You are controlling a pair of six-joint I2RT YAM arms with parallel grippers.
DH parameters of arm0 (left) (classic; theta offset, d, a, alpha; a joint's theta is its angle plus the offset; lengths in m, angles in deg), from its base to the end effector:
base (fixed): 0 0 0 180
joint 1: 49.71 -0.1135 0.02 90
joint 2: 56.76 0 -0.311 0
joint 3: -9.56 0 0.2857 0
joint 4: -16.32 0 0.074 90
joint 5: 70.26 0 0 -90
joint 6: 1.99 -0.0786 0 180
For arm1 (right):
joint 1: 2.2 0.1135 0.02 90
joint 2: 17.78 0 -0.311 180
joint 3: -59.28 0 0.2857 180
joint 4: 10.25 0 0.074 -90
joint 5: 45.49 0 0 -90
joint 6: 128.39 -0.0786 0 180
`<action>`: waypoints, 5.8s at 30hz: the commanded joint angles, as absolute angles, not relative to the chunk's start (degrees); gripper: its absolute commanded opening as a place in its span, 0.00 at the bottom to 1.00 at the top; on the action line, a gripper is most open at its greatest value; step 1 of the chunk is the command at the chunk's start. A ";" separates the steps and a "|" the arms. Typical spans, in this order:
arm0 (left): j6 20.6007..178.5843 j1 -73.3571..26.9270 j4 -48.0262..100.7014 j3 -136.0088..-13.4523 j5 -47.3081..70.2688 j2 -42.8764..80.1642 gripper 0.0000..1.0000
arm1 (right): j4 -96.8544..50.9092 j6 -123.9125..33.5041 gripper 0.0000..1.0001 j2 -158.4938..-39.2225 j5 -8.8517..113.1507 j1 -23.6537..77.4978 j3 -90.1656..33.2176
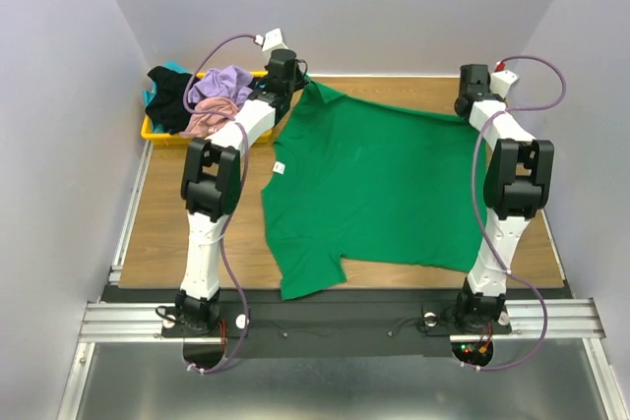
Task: Fold and stack the t-shirts
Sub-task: Flatten the tshirt out, then fold the tshirt
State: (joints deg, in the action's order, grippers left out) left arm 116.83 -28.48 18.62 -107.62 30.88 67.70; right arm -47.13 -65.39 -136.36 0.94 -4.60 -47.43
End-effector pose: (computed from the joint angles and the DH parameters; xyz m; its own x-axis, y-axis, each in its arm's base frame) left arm 0.5912 -0.2134 0.3086 -0.2216 -0.4213 -0.8794 0.0809 0.8908 -0.4472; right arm 0.5320 -0.0765 0.2294 -0.4494 0.3481 -0.8227 0.7726 0.6137 -0.1624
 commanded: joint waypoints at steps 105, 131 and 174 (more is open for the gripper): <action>133.36 -22.20 37.14 -82.11 24.41 54.33 0.90 | -36.44 -60.62 0.80 -130.18 32.29 38.05 -32.64; 133.89 -25.28 34.33 -77.71 22.20 58.20 0.85 | -32.48 -59.93 0.23 -137.92 20.60 39.46 -38.71; 133.45 -26.86 35.03 -76.83 23.17 56.27 0.85 | -63.59 -55.71 0.03 -144.95 18.32 40.07 -57.95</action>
